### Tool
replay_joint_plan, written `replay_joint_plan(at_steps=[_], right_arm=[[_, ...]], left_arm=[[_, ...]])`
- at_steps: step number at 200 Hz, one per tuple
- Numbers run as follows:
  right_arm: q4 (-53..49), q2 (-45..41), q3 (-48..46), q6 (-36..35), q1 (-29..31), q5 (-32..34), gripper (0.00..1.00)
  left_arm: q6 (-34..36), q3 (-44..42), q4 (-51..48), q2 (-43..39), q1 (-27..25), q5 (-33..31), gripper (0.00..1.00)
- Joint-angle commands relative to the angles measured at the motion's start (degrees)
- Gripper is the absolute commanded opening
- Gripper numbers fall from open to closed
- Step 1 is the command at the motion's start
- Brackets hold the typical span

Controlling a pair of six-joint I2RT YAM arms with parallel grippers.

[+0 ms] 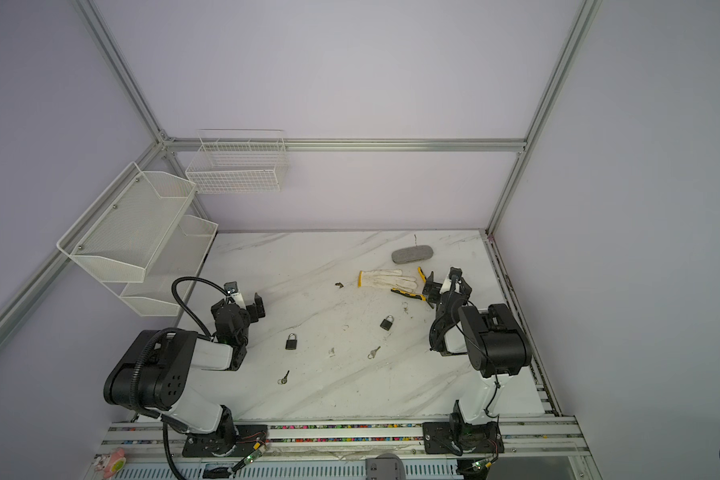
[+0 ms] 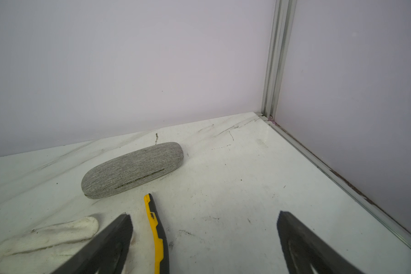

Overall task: Unlock with the key
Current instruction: 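Move the right gripper toward the silver key on a ring while the left arm shifts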

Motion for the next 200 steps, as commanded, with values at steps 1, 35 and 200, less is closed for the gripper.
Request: replay_joint_plan(at_steps=[1,35,200], right_arm=[[2.97,-0.69,0.39,-1.05,-0.02,0.12,0.97],[2.95,-0.63,0.42,-1.03,0.01,0.13,0.97],[1.62,-4.0,-0.43,-1.02,-0.01,-0.4,0.97]], left_arm=[[0.48,1.94,1.84,-0.44,0.21,0.51,1.0],[0.48,1.97,1.83,-0.44,0.2,0.51,1.0],[0.92,2.21,-1.88,-4.3,0.22,1.74,1.0]])
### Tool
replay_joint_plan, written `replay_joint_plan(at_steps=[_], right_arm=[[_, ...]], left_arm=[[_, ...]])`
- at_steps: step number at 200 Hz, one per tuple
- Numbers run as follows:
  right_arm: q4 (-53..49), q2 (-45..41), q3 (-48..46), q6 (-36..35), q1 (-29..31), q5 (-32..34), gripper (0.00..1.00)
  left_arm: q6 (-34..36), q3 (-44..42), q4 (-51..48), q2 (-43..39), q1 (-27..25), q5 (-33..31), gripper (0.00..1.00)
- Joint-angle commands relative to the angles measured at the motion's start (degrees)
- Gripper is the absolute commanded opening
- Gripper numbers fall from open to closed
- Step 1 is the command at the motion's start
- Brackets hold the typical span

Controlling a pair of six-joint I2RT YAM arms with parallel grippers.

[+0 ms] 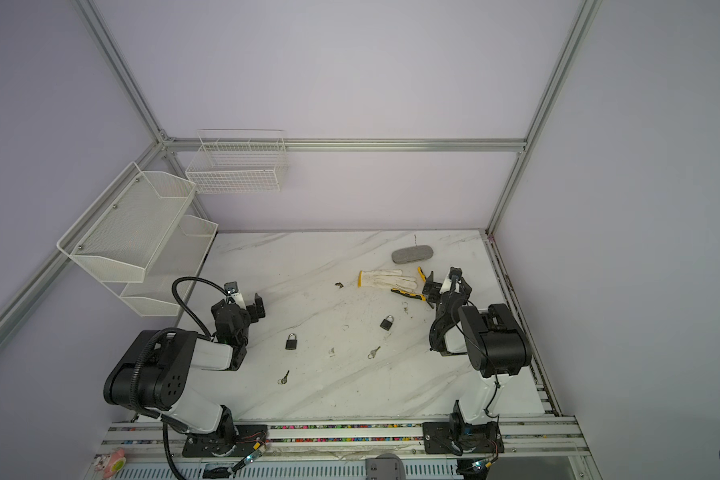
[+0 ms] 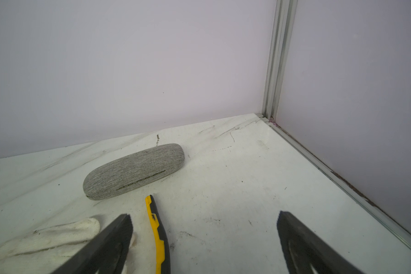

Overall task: Unlock with the key
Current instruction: 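Move the right gripper toward the silver key on a ring while the left arm shifts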

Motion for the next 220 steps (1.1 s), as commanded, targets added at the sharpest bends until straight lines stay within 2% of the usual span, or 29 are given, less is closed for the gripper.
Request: replay_joint_plan(at_steps=[1,27,35,50,70,93,109,127,165,183,220], right_arm=[[0.86,-4.05,-0.31,-0.97,0.01,-0.2,0.97],[-5.58,-9.13,0.87,-0.14,0.02,0.55,0.97],[-7.65,-11.07,1.04,0.27,-0.03,0.55,0.97],[-16.01,-15.32,3.16,4.73,-0.07,2.11,0.97],[-27.82,-19.0,7.81,10.66,-0.07,2.09,0.97],[-42.5,-20.65,13.44,22.89,-0.07,4.78,0.97],[-45.08,-22.27,12.93,28.45,-0.16,3.29,0.97],[-45.81,-25.42,11.09,31.9,-0.5,-0.99,0.97],[-59.33,-27.46,15.9,29.97,-0.58,-6.54,0.97],[-61.66,-27.57,16.49,29.35,-0.36,-12.32,0.97],[-72.36,-26.28,19.86,27.78,4.13,-15.43,0.97]], left_arm=[[0.9,2.2,-1.19,-4.06,0.2,1.39,1.0],[0.99,2.28,-6.06,-9.08,0.22,1.98,1.0],[0.65,2.25,-8.15,-12.82,0.26,1.97,1.0],[-1.45,3.0,-14.25,-17.44,0.22,2.32,1.0],[-9.15,6.2,-25.72,-23.17,0.32,1.51,1.0],[-15.86,10.43,-36.31,-26.69,0.51,2.58,1.0],[-24.21,12.74,-42.87,-28.52,0.55,-0.87,1.0],[-28.78,11.55,-42.53,-29.62,0.82,-1.63,1.0],[-31.62,15.2,-50.96,-29.17,1.67,6.03,1.0],[-31.54,14.62,-51.29,-30.09,1.59,12.13,1.0],[-33.46,12.62,-51.29,-32.86,0.93,22.66,1.0]])
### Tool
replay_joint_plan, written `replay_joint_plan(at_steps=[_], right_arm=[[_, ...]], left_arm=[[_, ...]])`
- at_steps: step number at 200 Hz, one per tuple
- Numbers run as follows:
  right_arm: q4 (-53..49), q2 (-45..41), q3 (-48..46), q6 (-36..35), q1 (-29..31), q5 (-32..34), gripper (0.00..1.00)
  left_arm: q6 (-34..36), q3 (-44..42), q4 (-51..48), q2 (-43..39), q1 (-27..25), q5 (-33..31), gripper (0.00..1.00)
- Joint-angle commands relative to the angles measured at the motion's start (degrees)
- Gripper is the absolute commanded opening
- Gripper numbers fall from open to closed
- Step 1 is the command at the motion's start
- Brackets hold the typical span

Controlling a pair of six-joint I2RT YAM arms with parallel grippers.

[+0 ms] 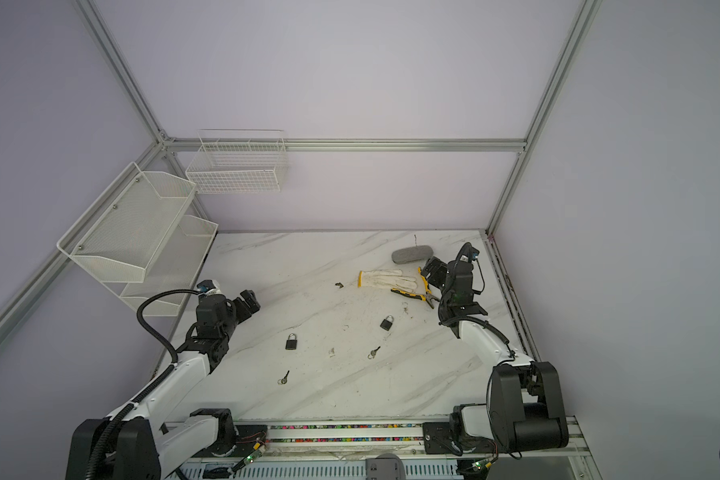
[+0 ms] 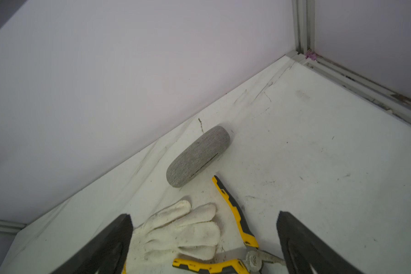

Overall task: Unlock with the key
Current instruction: 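Move the right gripper toward the silver key on a ring while the left arm shifts, then lower the right gripper onto the key ring and close on it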

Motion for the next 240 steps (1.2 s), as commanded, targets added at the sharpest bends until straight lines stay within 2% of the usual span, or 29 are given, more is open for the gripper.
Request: replay_joint_plan(at_steps=[1,28,64,118,162,227,240], right_arm=[[-11.51,0.19,2.83,-1.0,3.49,-4.62,0.97],[-18.04,-0.03,3.99,-1.64,9.64,-5.6,0.97],[-25.4,1.11,5.31,-0.65,17.55,-6.77,0.97],[-32.97,0.88,5.39,5.0,30.08,-4.09,0.96],[-36.91,1.56,2.48,10.78,39.21,-1.75,0.91],[-35.63,2.43,-1.31,13.98,44.03,-1.1,0.9],[-34.52,5.02,-1.51,13.7,44.14,-1.6,0.9]], left_arm=[[-2.71,3.39,-0.4,-2.97,-0.63,9.99,1.0],[-3.08,1.73,-1.07,-5.97,-3.01,13.53,1.0],[-3.14,1.07,-4.93,-9.33,-8.7,14.22,1.0],[-3.44,0.76,-9.8,-12.16,-17.72,12.78,1.0],[-4.19,0.86,-11.0,-11.88,-24.59,10.69,1.0],[-5.21,1.46,-11.65,-10.71,-31.41,6.51,1.0],[-5.39,1.57,-11.6,-10.55,-32.42,5.61,1.0]])
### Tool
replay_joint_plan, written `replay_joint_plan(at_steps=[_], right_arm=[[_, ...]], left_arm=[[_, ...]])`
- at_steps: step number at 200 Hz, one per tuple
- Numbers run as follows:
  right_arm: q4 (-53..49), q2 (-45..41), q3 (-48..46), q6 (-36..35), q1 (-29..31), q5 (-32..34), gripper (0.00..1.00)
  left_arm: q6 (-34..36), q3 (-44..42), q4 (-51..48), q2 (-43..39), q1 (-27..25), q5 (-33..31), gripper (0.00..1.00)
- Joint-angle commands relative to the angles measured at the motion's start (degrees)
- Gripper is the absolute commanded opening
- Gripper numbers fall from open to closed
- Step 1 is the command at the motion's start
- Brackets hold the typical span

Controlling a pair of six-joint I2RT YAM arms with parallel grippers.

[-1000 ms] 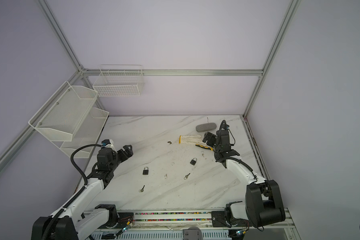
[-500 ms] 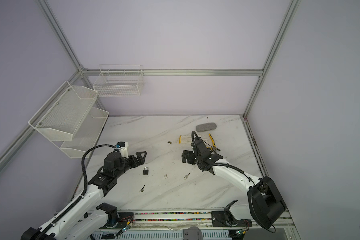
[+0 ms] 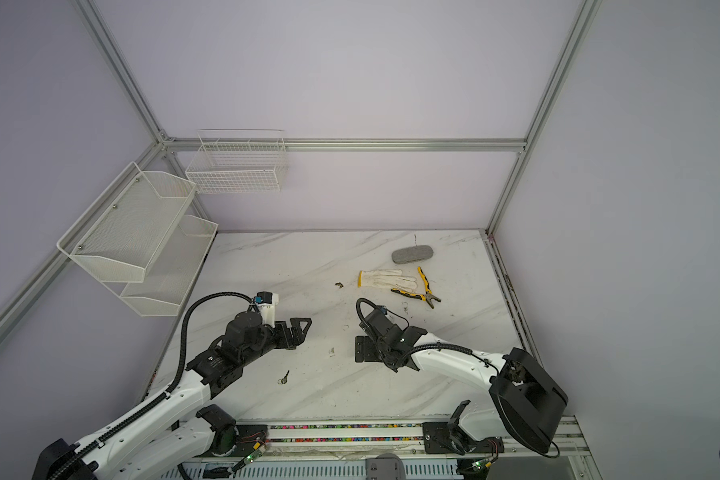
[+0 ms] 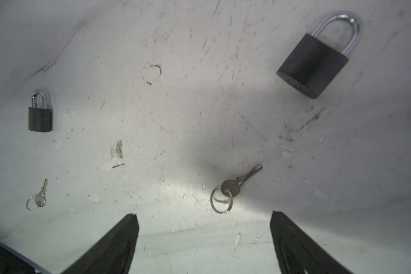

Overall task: Unlock with the key
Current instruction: 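Lower the right gripper onto the key ring and close on it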

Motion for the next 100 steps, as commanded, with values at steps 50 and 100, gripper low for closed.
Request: replay_joint_plan(at_steps=[50,100], right_arm=[[2.97,5.37,-0.97,1.24,0.85,0.91,0.89],[4.37,8.21,0.05,-0.05,0.93,0.62,0.89]], left_arm=[[-1.58,1.85,0.3,0.67,-4.2,-4.45,1.0],[-1.84,2.55,0.25,2.12,-5.58,-5.51,1.0]])
